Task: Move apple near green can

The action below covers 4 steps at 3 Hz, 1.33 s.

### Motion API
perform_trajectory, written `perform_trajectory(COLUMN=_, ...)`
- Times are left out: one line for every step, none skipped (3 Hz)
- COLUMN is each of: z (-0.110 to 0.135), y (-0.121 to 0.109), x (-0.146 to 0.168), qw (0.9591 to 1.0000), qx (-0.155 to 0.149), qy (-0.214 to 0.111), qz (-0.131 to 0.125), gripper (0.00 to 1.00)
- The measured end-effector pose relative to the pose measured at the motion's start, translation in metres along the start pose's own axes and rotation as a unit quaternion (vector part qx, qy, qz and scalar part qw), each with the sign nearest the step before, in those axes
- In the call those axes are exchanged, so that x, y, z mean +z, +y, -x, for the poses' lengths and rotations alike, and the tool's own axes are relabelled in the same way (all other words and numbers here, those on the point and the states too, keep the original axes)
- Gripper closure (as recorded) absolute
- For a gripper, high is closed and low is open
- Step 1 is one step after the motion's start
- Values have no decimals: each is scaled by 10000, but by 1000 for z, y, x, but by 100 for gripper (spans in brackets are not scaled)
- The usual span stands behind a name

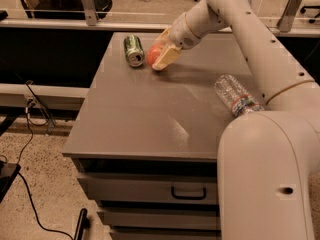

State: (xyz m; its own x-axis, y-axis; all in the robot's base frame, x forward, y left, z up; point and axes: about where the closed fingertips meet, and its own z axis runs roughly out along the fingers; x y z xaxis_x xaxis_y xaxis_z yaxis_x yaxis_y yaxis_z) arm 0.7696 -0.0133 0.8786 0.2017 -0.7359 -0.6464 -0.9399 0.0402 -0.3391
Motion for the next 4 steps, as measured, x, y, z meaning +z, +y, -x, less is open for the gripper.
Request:
perform_trajectory(z=0, y=1, x=5, qw=10000, qx=1, qy=-8, qz=36, gripper=0)
perform_trajectory(z=0, y=1, x=5, qw=10000, qx=1, qy=-8, qz=37, gripper=0)
perform_trajectory(z=6, y=0, x=-3, qw=9998, qx=-105, qy=-143, qz=-39, gripper=0)
perform_trajectory(z=10, y=-1, x=-20, qw=9994, qx=-189, qy=-216, qz=-179, gripper=0)
